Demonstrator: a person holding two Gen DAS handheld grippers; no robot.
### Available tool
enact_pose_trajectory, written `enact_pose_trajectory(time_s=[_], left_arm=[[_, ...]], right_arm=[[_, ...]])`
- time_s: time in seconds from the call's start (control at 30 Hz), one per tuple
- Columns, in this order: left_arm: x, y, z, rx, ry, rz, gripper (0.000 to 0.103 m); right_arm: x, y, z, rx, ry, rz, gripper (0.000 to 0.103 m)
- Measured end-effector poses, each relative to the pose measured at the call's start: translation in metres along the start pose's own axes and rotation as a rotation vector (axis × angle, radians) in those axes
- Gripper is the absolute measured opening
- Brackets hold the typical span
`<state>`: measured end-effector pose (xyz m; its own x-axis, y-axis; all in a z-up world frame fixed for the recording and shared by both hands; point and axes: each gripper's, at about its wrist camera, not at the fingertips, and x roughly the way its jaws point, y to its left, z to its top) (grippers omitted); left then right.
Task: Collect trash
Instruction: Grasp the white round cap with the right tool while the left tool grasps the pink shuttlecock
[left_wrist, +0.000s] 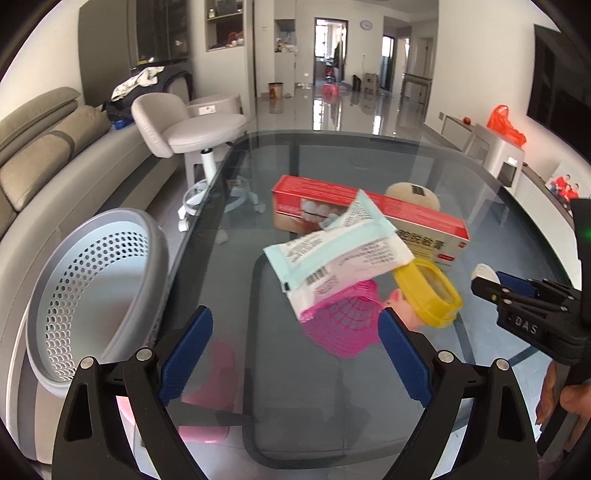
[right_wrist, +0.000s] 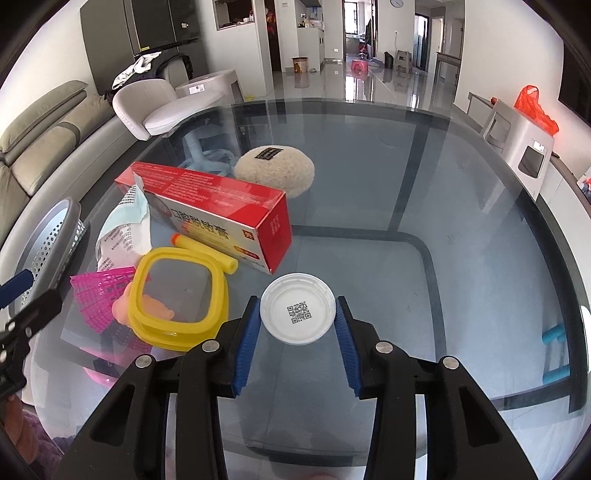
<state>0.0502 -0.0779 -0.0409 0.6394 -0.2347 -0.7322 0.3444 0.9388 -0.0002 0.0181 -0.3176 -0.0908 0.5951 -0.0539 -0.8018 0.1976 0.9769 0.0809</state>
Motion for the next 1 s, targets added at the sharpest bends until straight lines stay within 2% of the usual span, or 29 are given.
enact_pose_trajectory(time_s=[0.33,0.4,0.6,0.67,0.87,1.0], left_arm=[[0.017,-0.014,0.002,-0.011,0.024,-0.017,0.088],[0.021,-0.020,0.002,0.001,0.026,-0.019,0.084],[0.030,-0.028,0.004,0.007,0.049,-0.046,0.063],[0.032,-0.026,0.004,-0.003,0.054,-0.066,0.051],[0.031,-0.025,0.006,-0.001,0.043,-0.101,0.027],[0.028,-0.026,0.007,0.013,0.035,-0.112,0.020]], right_arm=[[-0.007,0.004,0.000,-0.016,-0.017,0.018,0.039],[-0.007,0.004,0.000,-0.015,-0.017,0.017,0.039],[-0.011,0.003,0.000,-0.005,-0.018,0.033,0.039],[-0.013,0.003,0.001,-0.006,-0.022,0.039,0.039],[-0.015,0.005,0.002,-0.009,-0.025,0.050,0.039],[-0.016,0.005,0.003,-0.005,-0.029,0.053,0.039]])
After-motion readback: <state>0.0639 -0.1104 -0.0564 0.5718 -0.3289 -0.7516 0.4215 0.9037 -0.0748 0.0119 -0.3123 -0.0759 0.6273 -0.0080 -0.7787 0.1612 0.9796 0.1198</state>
